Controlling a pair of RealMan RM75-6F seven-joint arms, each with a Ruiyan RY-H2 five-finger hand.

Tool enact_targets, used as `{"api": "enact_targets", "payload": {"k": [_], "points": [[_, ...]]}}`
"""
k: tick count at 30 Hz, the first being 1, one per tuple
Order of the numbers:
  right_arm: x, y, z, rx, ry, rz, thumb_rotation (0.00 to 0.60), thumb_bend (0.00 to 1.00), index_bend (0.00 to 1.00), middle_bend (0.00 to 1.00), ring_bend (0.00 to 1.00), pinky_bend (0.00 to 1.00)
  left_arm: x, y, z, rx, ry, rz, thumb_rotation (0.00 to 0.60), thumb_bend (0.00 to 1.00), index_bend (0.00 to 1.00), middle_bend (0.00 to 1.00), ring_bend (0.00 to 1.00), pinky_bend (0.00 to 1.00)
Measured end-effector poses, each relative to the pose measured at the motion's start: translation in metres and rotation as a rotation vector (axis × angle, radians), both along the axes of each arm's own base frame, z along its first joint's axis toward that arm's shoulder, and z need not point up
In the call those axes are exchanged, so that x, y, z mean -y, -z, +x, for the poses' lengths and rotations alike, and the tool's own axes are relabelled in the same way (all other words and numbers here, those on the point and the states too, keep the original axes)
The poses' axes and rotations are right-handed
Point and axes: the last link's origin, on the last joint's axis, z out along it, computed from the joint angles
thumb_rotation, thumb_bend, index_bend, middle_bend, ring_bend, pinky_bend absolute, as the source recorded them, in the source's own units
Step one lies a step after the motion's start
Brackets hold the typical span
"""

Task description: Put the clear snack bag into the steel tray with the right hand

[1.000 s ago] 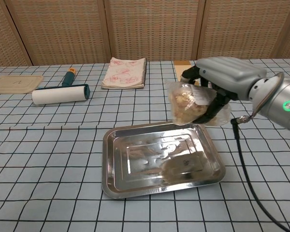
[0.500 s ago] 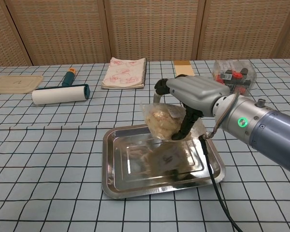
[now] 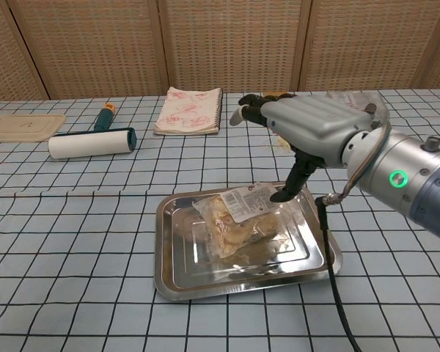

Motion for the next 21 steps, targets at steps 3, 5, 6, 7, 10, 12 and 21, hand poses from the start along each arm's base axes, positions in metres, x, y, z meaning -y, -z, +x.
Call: {"api": "enact_targets", "payload": {"k": [3, 5, 6, 7, 10, 12, 21], "points": [[0.004, -0.016, -0.009, -0.025, 0.006, -0.045, 0.6, 0.15, 0.17, 0.0, 0.0, 0.0, 0.0, 0.0, -0.001, -0.001, -0.003, 0.0, 0.6, 0.18, 0.0, 0.0, 0.0, 0.0], [0.008, -0.03, -0.021, -0.05, 0.019, -0.083, 0.6, 0.15, 0.17, 0.0, 0.0, 0.0, -0.001, 0.0, -0.001, -0.004, -0.004, 0.0, 0.6, 0.18, 0.0, 0.0, 0.0, 0.0], [0.009, -0.037, -0.027, -0.061, 0.027, -0.102, 0.6, 0.15, 0.17, 0.0, 0.0, 0.0, -0.001, 0.001, -0.001, -0.006, -0.004, 0.0, 0.6, 0.18, 0.0, 0.0, 0.0, 0.0], [0.011, -0.047, -0.038, -0.077, 0.04, -0.127, 0.6, 0.15, 0.17, 0.0, 0.0, 0.0, -0.001, 0.001, -0.001, -0.008, -0.004, 0.001, 0.6, 0.18, 0.0, 0.0, 0.0, 0.0], [0.013, -0.07, -0.067, -0.108, 0.077, -0.183, 0.6, 0.15, 0.15, 0.0, 0.0, 0.0, -0.002, 0.003, -0.001, -0.015, -0.004, 0.003, 0.6, 0.18, 0.0, 0.0, 0.0, 0.0], [0.012, -0.082, -0.087, -0.125, 0.105, -0.215, 0.6, 0.15, 0.13, 0.0, 0.0, 0.0, -0.002, 0.004, -0.001, -0.019, -0.005, 0.005, 0.6, 0.18, 0.0, 0.0, 0.0, 0.0], [-0.005, -0.129, -0.17, -0.09, 0.243, -0.317, 0.6, 0.15, 0.12, 0.0, 0.0, 0.0, -0.003, 0.01, -0.001, -0.042, 0.007, 0.006, 0.6, 0.18, 0.0, 0.0, 0.0, 0.0]]}}
